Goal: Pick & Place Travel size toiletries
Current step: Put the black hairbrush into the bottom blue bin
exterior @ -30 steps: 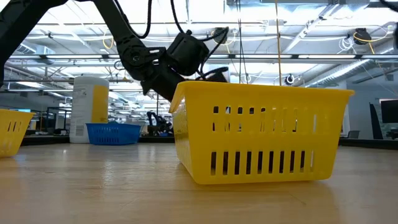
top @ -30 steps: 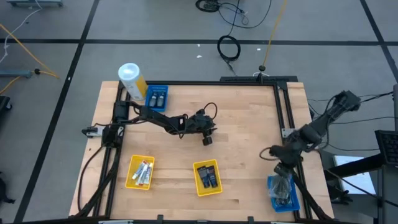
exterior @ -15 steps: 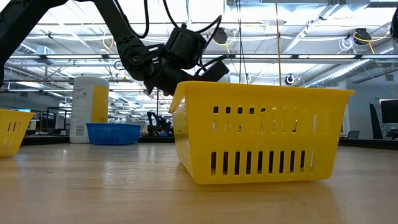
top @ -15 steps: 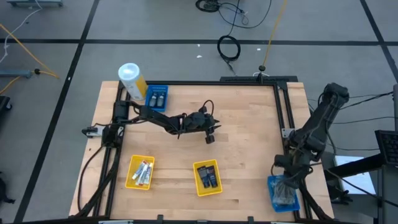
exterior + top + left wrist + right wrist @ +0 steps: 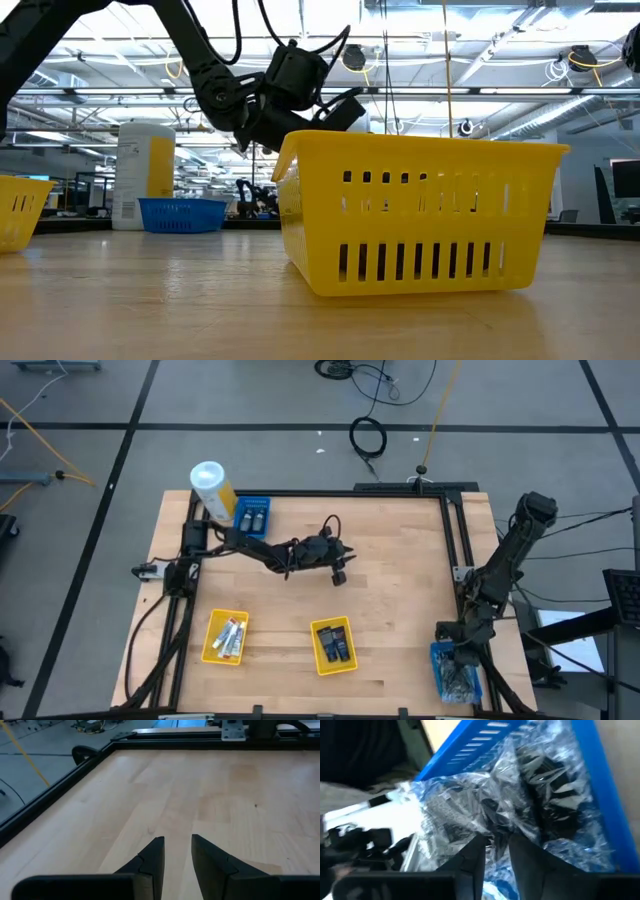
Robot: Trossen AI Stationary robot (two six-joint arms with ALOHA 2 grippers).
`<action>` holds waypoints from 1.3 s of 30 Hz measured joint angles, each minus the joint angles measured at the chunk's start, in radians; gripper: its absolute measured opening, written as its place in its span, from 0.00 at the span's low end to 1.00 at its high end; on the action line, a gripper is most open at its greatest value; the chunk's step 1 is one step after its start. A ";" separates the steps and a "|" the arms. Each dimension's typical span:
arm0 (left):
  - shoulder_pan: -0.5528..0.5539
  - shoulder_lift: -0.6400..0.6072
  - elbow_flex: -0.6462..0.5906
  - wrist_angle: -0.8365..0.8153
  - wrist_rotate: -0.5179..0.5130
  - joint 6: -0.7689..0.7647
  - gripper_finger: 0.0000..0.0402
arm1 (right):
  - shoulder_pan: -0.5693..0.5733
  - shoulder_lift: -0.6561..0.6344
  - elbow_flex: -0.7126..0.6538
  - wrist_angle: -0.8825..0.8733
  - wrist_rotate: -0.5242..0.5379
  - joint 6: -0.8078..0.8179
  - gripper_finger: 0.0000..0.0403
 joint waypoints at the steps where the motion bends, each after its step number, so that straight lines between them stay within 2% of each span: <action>1: 0.003 0.000 0.000 0.001 0.000 -0.006 0.24 | 0.000 -0.007 -0.018 0.018 -0.007 0.006 0.21; 8: 0.008 0.000 0.000 0.000 0.000 -0.024 0.24 | -0.005 -0.077 -0.013 -0.030 0.017 0.004 0.22; 15: 0.008 0.000 0.000 0.002 0.001 -0.024 0.24 | -0.004 -0.096 0.085 -0.305 0.107 -0.111 0.11; 21: 0.008 0.000 0.000 0.002 0.002 -0.022 0.24 | -0.006 -0.095 0.138 -0.360 0.207 -0.201 0.01; 23: 0.008 0.000 0.000 0.002 0.002 -0.022 0.24 | -0.006 -0.095 0.136 -0.350 0.223 -0.184 0.02; 29: 0.008 0.000 0.000 0.002 0.003 -0.022 0.24 | -0.007 -0.095 0.078 -0.150 0.239 -0.138 0.07; 34: 0.008 0.000 0.000 0.002 0.004 -0.021 0.24 | -0.007 -0.095 0.047 -0.165 0.145 0.038 0.11; 39: 0.008 0.000 0.000 0.001 0.004 -0.021 0.24 | -0.007 -0.096 0.040 -0.158 0.181 0.084 0.22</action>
